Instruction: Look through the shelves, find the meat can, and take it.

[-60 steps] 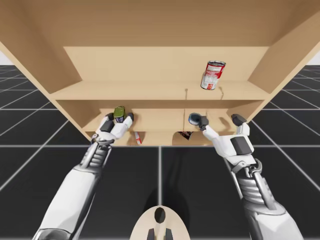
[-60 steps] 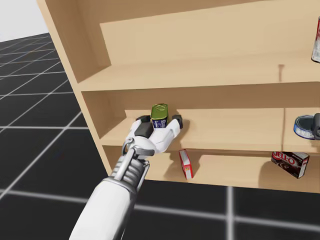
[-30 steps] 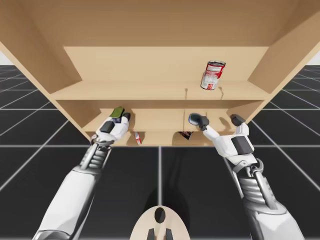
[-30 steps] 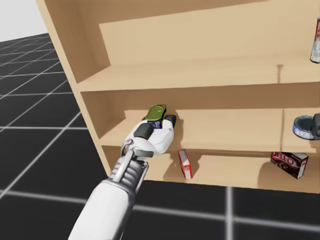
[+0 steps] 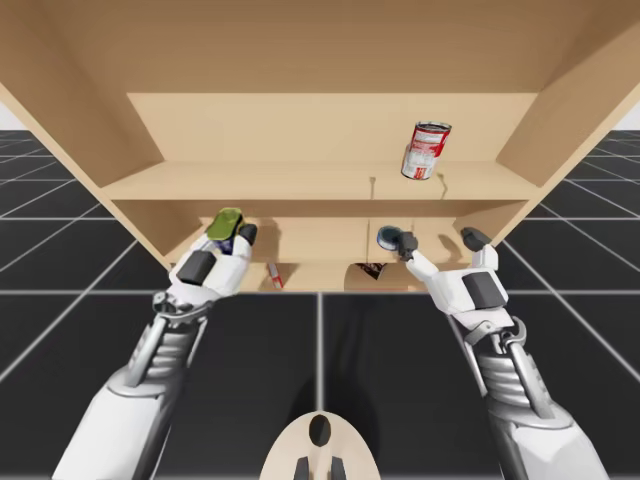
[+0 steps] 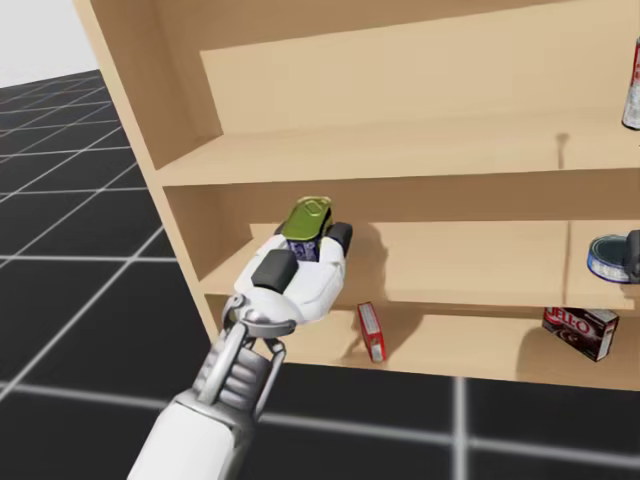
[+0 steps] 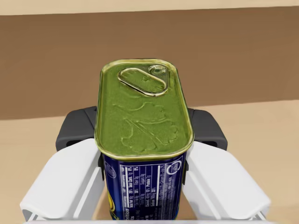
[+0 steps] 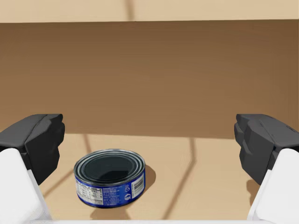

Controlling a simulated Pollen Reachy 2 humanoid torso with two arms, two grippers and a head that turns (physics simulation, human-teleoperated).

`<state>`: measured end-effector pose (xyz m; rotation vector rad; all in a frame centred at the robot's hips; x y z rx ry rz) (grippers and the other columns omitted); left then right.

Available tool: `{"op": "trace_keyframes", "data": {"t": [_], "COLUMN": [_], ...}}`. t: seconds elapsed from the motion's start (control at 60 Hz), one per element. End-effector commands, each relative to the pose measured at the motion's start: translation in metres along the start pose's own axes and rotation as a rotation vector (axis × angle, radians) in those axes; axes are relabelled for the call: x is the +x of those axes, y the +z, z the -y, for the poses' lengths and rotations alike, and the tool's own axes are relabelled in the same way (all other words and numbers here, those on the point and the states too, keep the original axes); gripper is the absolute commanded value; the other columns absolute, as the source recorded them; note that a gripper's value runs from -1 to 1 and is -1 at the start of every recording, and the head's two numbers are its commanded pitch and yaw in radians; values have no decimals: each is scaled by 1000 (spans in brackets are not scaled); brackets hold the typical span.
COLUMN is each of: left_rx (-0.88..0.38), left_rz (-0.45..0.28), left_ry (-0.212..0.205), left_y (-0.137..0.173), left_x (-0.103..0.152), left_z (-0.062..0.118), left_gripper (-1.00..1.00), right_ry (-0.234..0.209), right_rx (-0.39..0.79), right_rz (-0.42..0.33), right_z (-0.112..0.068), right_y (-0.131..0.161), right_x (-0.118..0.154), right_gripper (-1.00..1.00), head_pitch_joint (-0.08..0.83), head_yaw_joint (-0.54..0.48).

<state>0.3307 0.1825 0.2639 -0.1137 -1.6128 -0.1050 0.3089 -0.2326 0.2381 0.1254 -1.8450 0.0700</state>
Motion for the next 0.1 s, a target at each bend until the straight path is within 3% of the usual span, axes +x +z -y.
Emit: {"op": "trace_keyframes", "data": {"t": [0.017,0.1], "left_rx": [-35,-51], "left_rz": [48,42], "left_ry": [-23,-47], "left_y": [28,53], "left_x": [17,18], "left_z": [7,3], "left_gripper": [1000,1000], "right_ry": [-10,-21], "right_rx": [-1,2], "right_rz": [0,-3], "right_z": [-2,-2], "right_y": [1,1], "right_x": [0,0], "right_gripper": [-1000,-1000], "head_pitch_joint": [417,418], "head_yaw_joint": [291,286]}}
